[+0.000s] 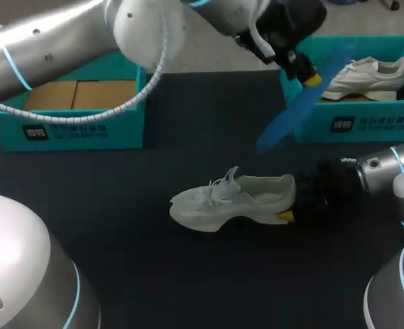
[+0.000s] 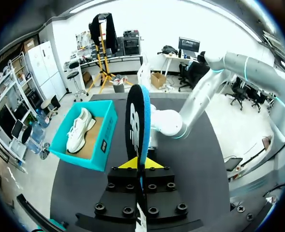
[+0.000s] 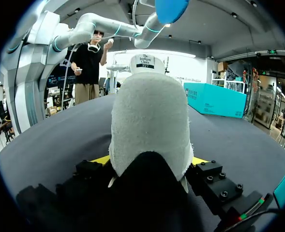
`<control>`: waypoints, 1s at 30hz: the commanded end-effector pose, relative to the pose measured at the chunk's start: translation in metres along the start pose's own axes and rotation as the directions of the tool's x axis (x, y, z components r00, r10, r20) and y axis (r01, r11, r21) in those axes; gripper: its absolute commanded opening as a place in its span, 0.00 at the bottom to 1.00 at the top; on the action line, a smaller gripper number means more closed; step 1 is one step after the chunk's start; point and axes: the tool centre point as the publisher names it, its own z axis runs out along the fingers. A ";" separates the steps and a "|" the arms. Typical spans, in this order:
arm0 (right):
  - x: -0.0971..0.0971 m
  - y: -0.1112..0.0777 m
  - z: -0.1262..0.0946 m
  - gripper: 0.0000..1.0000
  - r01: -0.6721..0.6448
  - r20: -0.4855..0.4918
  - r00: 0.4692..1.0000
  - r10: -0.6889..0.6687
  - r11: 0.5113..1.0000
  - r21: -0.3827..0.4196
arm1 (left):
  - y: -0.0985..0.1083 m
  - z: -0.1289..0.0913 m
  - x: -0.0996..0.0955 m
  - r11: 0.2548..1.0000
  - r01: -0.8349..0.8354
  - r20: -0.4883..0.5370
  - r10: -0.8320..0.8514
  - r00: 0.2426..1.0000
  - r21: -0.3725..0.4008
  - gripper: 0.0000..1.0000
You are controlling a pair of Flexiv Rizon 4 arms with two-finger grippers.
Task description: Take the shoe out of the shoebox, open the shoe tongue, remove and reinsert the insole, then place the shoe into the shoebox
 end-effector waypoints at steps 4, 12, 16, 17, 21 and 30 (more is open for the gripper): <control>0.001 -0.002 0.001 0.00 0.000 0.001 1.000 0.000 1.000 0.003 | -0.002 -0.089 -0.048 0.957 0.105 -0.336 -0.008 0.942 0.272 0.00; 0.001 -0.002 0.001 0.00 0.000 0.001 1.000 0.000 1.000 0.003 | 0.008 -0.144 -0.081 0.898 0.171 -0.400 0.007 0.916 0.406 0.00; 0.001 -0.002 0.001 0.00 0.000 0.001 1.000 0.000 1.000 0.003 | 0.016 -0.156 -0.089 0.889 0.164 -0.375 0.010 0.927 0.428 0.00; 0.001 -0.002 0.001 0.00 0.000 0.001 1.000 0.000 1.000 0.003 | 0.016 -0.156 -0.089 0.889 0.164 -0.375 0.010 0.927 0.428 0.00; 0.001 -0.002 0.001 0.00 0.000 0.001 1.000 0.000 1.000 0.003 | 0.016 -0.156 -0.089 0.889 0.164 -0.375 0.010 0.927 0.428 0.00; 0.001 -0.002 0.001 0.00 0.000 0.001 1.000 0.000 1.000 0.003 | 0.016 -0.156 -0.089 0.889 0.164 -0.375 0.010 0.927 0.428 0.00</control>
